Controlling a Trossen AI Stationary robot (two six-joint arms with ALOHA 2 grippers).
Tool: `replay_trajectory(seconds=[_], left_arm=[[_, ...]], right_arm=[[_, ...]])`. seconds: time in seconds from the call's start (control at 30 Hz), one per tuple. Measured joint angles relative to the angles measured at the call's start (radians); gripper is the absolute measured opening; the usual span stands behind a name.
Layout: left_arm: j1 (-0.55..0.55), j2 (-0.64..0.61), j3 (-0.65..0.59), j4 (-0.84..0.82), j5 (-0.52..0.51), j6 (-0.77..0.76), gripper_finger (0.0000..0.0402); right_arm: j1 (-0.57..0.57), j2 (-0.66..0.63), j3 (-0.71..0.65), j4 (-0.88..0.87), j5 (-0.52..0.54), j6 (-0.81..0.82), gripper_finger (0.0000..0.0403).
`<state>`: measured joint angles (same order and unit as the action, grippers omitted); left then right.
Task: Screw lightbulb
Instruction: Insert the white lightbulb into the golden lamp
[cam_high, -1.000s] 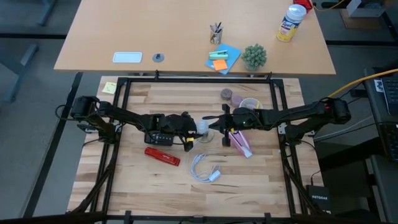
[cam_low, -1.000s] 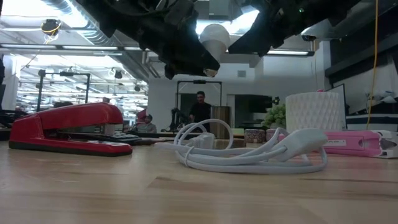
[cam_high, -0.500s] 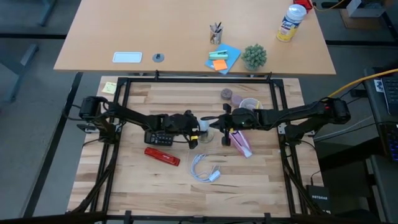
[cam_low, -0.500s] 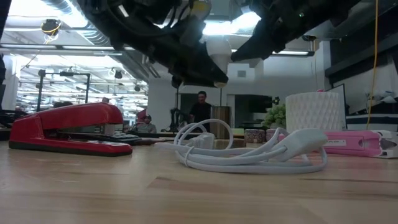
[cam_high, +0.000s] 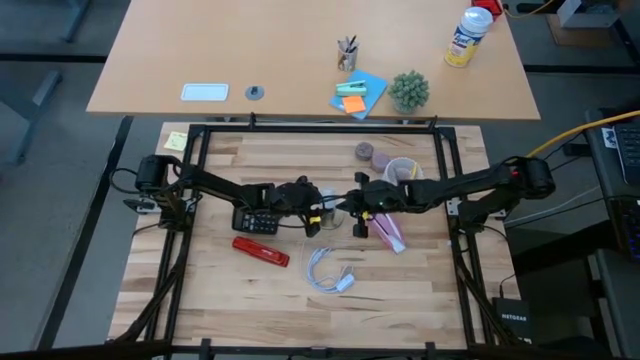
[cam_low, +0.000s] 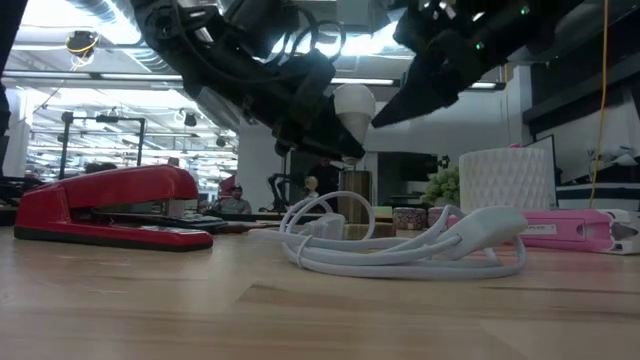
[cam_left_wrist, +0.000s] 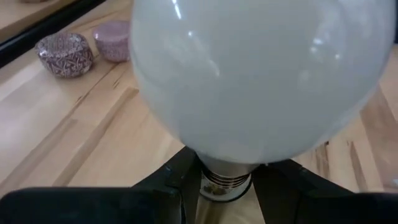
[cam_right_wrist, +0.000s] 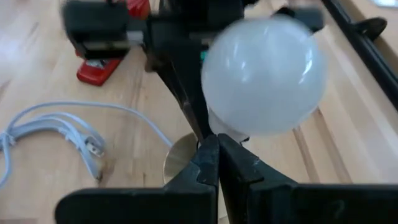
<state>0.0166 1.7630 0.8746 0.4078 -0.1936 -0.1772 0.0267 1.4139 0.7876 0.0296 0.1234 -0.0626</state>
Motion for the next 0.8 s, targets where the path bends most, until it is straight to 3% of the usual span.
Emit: replay_trajectory(seconds=[0.47, 0.8], left_arm=[[-0.001, 0.038, 0.001, 0.026, 0.003, -0.006, 0.0118], [0.005, 0.064, 0.002, 0.058, 0.001, -0.008, 0.0118]], right_arm=[[0.045, -0.013, 0.000, -0.036, 0.008, -0.019, 0.0007], [0.077, -0.038, 0.024, -0.004, 0.157, -0.059, 0.0007]])
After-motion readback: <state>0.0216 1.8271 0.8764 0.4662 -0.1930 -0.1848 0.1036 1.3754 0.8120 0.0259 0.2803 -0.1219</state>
